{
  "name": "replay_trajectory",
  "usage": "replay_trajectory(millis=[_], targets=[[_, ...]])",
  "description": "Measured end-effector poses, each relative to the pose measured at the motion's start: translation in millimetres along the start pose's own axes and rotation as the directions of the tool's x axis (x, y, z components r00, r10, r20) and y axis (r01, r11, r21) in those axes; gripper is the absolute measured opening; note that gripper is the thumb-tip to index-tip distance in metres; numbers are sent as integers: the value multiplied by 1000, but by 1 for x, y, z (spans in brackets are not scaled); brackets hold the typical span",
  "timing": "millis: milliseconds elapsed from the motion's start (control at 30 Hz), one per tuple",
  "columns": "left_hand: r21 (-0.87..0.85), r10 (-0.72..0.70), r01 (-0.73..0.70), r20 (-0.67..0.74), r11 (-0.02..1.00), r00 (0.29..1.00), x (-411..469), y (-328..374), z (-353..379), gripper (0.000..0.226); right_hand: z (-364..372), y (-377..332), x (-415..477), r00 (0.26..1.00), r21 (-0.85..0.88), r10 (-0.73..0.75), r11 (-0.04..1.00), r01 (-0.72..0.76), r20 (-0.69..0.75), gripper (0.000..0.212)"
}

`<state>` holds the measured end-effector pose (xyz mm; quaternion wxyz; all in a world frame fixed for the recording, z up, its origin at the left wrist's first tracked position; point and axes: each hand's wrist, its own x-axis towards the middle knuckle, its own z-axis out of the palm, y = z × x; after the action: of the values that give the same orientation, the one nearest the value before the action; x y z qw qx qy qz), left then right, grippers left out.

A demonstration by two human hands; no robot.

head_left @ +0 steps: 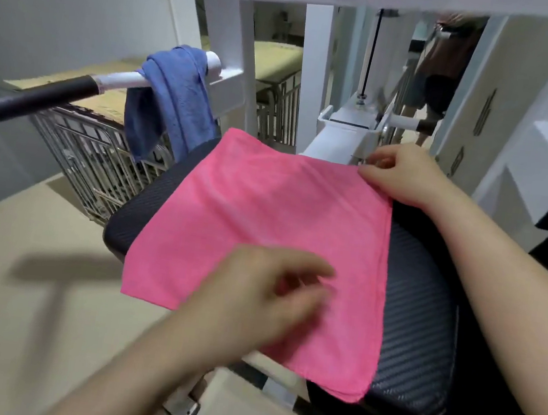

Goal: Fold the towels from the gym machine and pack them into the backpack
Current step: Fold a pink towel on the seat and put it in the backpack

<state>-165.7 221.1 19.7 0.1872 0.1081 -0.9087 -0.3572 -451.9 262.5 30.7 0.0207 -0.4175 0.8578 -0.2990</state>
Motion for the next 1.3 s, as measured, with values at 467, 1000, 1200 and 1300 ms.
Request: replay_trajectory(millis=[467, 1000, 1200, 1300], targets=[[363, -500, 542, -211, 758, 840, -9, -87, -92, 39, 15, -18, -14, 982, -228, -34, 974, -9, -183, 16], [140, -204, 172, 255, 975, 945, 177, -175, -148, 25, 118, -122, 36, 943, -151, -285, 954, 261, -171, 12], [65, -196, 185, 300, 981, 934, 197, -185, -158, 30, 118, -122, 34, 933, -232, -357, 912, 339, -38, 30], [120, -148, 135, 106, 983, 983, 203, -189, -149, 31, 119, -120, 29, 939, -383, -332, 858, 341, 94, 58]])
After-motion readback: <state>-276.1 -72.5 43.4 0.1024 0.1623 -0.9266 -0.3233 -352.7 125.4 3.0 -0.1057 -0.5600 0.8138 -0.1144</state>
